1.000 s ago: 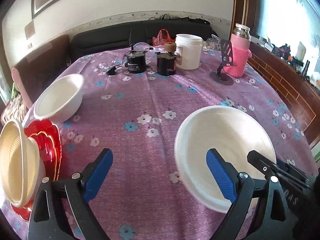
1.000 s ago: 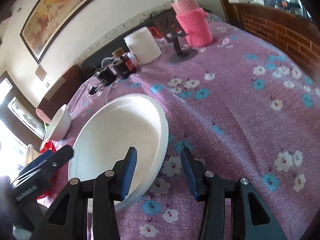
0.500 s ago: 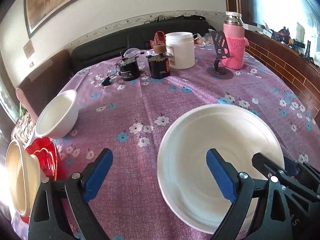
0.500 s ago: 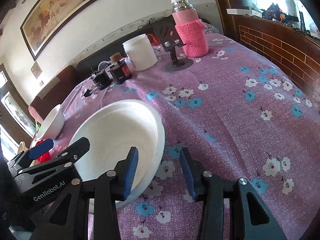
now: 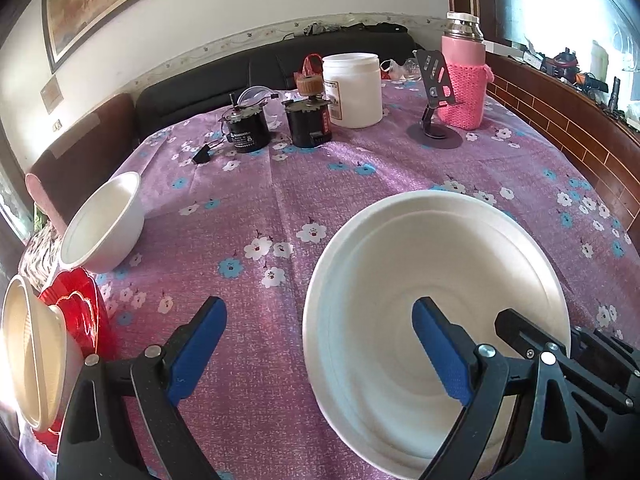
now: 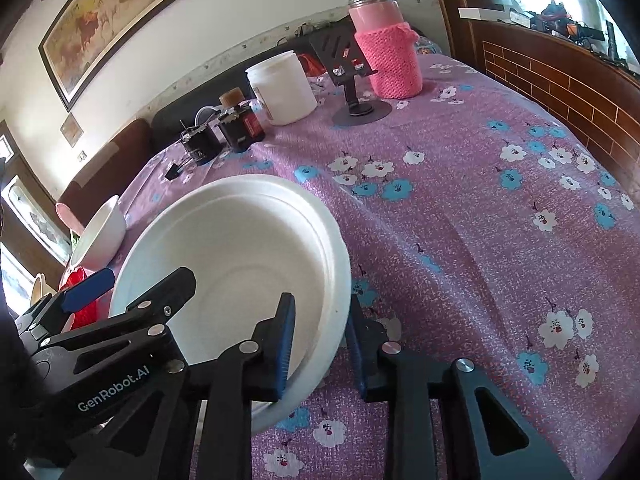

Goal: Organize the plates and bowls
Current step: 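Lift the white bowl with the right gripper while the left gripper grasps its rim, then carry the white bowl with both grippers onto the stack and open them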

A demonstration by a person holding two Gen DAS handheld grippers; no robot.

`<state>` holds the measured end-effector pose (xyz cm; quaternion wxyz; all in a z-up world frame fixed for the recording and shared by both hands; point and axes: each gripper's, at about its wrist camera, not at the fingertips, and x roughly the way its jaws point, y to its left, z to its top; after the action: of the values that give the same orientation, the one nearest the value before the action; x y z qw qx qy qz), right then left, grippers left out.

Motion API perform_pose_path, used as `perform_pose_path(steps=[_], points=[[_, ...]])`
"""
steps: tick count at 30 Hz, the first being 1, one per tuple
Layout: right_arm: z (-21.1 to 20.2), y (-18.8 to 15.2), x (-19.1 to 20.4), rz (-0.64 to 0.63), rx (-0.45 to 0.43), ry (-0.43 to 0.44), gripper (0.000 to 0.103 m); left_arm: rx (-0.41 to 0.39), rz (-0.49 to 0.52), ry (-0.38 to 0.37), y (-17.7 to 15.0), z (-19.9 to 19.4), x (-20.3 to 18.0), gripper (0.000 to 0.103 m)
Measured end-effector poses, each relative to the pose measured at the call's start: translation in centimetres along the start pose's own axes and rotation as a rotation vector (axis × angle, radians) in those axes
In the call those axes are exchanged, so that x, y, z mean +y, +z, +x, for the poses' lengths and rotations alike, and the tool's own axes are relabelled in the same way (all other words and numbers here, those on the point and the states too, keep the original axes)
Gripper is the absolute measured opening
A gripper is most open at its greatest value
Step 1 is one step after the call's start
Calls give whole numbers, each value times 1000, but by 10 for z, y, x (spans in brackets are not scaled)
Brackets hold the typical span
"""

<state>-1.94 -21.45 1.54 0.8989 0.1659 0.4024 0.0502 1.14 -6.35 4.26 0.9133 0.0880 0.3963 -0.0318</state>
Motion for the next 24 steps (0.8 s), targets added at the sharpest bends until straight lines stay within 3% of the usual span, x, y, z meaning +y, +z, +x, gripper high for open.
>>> perform_pose_path(steps=[4, 8, 15, 24], points=[[0, 0, 1, -4, 1, 6, 22, 6, 27, -14, 0, -1, -6, 69], [0, -1, 2, -9, 1, 15, 20, 33, 46, -35, -1, 1, -11, 38], [0, 0, 2, -3, -3, 26, 17, 51, -13, -70, -1, 1, 2, 23], [-7, 1, 2, -6, -31, 61, 15, 39, -64, -111, -6, -14, 13, 23]])
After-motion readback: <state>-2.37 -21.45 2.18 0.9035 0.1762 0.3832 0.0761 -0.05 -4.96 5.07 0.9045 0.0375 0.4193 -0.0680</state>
